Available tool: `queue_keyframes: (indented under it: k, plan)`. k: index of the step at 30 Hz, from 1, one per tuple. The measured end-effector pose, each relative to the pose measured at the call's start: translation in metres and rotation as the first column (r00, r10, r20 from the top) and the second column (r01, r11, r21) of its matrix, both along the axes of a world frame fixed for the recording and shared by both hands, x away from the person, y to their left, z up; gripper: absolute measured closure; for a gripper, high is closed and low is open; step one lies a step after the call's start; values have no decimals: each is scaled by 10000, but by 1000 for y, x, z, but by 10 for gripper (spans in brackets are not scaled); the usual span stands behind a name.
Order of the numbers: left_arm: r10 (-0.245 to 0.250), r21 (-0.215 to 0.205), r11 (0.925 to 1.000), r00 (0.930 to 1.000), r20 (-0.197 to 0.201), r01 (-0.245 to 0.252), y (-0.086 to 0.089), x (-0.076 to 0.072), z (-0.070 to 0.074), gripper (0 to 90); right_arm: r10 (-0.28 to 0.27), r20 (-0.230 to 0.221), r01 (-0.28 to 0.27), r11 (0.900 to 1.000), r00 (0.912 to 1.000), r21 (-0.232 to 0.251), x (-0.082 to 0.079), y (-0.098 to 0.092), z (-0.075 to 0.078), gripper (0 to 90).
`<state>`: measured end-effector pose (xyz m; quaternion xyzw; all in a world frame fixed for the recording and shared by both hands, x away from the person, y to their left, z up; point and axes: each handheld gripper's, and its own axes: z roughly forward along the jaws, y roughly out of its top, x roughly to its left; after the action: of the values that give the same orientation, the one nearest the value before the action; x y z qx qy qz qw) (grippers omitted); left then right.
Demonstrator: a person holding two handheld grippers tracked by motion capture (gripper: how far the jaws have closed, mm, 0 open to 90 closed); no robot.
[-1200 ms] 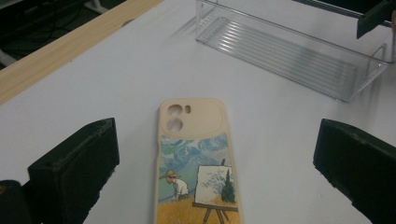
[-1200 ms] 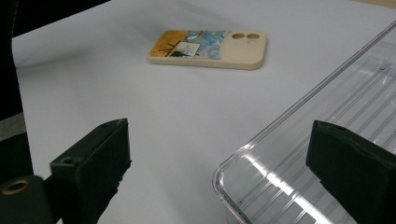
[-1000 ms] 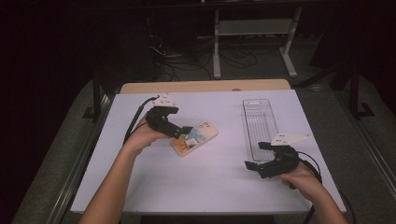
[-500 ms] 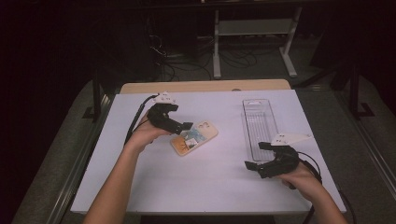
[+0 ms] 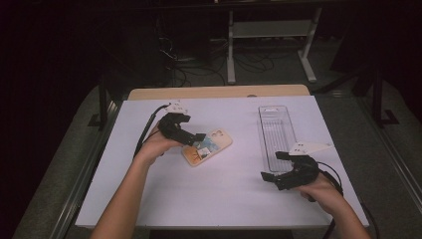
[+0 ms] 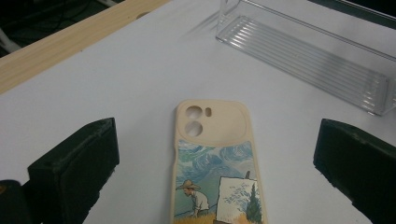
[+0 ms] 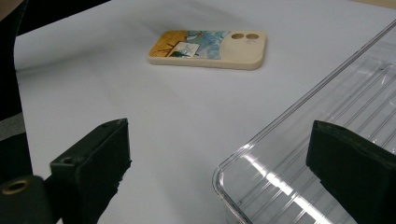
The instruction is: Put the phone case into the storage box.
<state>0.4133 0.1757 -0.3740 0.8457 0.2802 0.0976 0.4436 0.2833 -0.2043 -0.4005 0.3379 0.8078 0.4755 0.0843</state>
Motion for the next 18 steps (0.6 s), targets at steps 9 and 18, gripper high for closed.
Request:
queue_keyframes:
  k: [9,18]
  plan:
    - [-83,91,9999,9999,-119,84,-1,-1,-9,0,-9,21,9,10000,10000,-38,0,0,0,57]
    - [-244,299,9992,9993,-286,253,-5,-3,-19,0,2,27,-1,10000,10000,-48,0,1,0,57]
